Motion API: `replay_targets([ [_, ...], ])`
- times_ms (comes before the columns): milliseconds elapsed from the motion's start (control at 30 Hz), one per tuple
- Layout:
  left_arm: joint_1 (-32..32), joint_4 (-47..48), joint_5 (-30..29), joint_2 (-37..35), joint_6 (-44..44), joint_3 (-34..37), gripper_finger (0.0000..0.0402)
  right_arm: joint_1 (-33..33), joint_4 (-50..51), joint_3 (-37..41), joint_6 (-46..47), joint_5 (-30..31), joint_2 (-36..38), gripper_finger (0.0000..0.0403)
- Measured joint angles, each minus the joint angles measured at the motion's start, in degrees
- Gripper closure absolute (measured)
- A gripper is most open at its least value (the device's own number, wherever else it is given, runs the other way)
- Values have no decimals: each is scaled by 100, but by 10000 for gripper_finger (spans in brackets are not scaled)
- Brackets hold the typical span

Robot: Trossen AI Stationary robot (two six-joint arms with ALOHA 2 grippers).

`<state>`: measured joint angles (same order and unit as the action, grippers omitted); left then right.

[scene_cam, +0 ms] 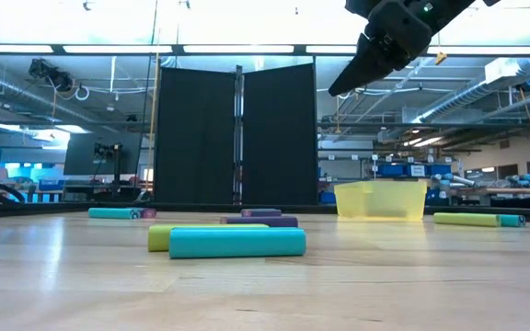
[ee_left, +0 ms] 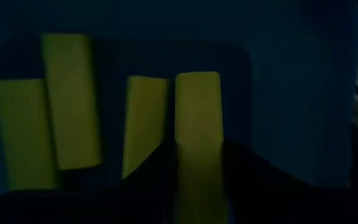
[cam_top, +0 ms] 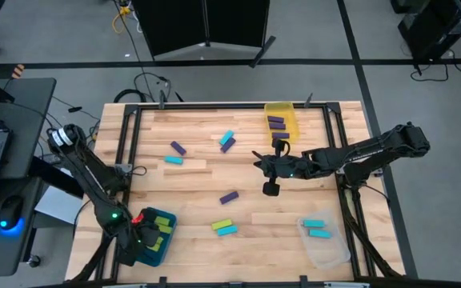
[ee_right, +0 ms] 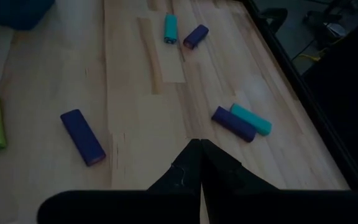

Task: Sort blocks
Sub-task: Put the green block into the blue bin, then put the light blue block into the transparent bin

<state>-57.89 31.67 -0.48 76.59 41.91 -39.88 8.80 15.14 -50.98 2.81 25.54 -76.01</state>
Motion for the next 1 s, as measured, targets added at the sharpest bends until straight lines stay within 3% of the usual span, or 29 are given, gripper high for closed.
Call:
replay_targets([
  [167, 0, -118, 95, 213, 15, 0, 291, 0, 1, 0, 2, -2, 0, 390],
  [367, 2, -101, 184, 274, 359, -2, 215, 0, 2, 0, 1, -2, 0, 390],
  [533, 2, -15, 184, 258, 389, -29, 200, 0, 2, 0, -22, -4, 0, 380],
  [800, 13, 1279, -169, 251, 332, -742, 243, 132, 8, 0, 37, -7, 0, 371],
  [900, 84, 1619, -408, 230, 341, -880, 279, 254, 210, -2, 189, -64, 0, 372],
  [1000, 256, 1375, -695, 107, 342, -796, 326, 356, 710, -2, 492, -140, 0, 371],
])
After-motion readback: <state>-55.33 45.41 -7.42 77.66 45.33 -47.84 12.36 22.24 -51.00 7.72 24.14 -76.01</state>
